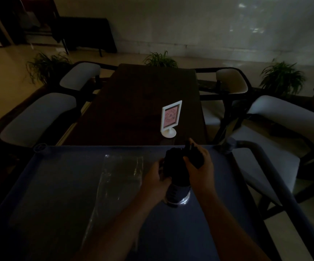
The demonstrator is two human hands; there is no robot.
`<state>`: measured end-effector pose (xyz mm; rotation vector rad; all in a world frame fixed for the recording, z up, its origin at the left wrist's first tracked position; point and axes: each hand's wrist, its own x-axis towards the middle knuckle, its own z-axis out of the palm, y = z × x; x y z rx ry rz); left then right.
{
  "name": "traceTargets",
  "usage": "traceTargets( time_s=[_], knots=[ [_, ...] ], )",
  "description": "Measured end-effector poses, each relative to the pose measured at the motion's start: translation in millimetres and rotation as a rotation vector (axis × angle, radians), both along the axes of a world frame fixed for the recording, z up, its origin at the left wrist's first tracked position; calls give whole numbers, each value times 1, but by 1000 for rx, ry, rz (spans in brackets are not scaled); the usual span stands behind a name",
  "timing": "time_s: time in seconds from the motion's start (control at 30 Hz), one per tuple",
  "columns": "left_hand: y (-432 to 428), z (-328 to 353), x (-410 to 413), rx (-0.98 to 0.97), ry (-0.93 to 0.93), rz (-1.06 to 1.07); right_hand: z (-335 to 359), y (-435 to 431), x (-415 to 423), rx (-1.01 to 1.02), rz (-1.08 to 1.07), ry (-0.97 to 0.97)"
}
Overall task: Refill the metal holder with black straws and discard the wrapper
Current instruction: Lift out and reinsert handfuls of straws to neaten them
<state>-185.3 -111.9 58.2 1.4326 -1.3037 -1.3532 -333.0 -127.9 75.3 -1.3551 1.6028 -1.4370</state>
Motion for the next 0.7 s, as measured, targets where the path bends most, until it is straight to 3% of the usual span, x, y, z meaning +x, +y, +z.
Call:
traceTargets(
  time_s=[0.1, 0.27, 0.43, 0.7],
  knots=[
    [-7, 5, 0, -6, -8, -17, -5, 0, -1, 28, 62, -102],
    [-18, 11, -3, 40, 26, -108, -16, -1, -11, 224, 187, -103],
    [-22, 15, -8, 49, 87, -133, -17, 3, -16, 265, 325, -403],
    [-34, 13, -4, 21, 44, -133, -17, 1, -28, 330, 467, -244]
  ],
)
